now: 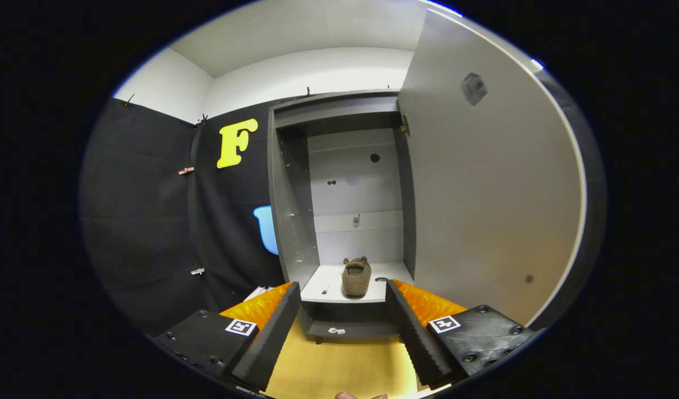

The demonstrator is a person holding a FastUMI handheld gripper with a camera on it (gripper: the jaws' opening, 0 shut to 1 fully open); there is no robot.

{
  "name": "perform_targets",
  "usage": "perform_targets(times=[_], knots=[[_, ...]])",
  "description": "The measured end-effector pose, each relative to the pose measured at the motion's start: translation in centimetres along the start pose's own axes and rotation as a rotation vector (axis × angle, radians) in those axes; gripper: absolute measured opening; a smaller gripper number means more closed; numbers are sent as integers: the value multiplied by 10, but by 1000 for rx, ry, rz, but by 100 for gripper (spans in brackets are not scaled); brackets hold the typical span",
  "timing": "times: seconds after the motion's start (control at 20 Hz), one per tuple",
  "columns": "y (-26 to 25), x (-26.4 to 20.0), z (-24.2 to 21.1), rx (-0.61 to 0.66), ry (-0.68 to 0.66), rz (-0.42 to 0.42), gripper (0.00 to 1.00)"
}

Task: Open the shoe cabinet door, grab the shoes and put them into the shoe cabinet, then close the shoe cabinet door.

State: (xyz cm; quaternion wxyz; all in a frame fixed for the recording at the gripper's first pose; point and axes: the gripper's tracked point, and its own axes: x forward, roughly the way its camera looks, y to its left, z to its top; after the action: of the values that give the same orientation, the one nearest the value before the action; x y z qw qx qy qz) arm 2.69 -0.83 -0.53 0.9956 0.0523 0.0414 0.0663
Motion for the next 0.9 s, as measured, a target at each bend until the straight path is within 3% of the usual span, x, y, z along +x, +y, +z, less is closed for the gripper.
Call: perform_targets(times=[0.2,0.5,0.9], knots=[[-43,-40,9,-80,-17,-71,97],[-119,-89,22,-36,-36,-224,97],[-218,-98,17,-29,-18,-418,97]])
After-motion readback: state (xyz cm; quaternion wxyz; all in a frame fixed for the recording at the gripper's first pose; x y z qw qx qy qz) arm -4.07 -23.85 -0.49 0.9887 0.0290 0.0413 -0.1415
